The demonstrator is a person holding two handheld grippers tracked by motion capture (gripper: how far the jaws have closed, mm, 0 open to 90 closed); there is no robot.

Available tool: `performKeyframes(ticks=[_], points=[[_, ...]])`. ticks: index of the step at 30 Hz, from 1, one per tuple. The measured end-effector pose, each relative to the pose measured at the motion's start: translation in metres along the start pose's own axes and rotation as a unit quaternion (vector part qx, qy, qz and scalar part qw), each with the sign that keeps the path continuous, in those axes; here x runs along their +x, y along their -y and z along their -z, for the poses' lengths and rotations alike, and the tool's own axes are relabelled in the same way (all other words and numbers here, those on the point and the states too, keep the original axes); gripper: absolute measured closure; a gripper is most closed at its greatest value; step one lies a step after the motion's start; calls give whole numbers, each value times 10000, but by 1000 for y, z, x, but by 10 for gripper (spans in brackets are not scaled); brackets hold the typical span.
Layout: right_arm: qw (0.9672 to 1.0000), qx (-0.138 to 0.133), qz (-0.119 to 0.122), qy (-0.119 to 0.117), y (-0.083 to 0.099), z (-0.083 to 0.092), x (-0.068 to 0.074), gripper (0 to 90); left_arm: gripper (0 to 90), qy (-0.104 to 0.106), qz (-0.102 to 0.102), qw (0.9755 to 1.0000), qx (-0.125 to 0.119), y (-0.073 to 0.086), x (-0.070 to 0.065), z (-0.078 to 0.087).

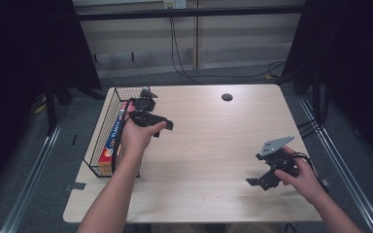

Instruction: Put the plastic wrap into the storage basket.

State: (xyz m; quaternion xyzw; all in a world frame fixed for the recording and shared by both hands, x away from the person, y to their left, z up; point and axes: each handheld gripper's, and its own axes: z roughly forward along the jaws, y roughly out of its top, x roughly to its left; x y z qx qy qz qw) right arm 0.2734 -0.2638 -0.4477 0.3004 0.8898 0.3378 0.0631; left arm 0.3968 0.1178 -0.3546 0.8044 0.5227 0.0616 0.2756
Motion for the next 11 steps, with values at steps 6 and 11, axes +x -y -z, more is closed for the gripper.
performKeyframes(ticks=[6,11], points=[[10000,9,-6,41,0,-3,0,0,111,167,-127,9997,-125,11,-12,-10],[9999,40,-18,123,0,-5,0,0,106,324,-164,9993,-92,19,-13,-18]])
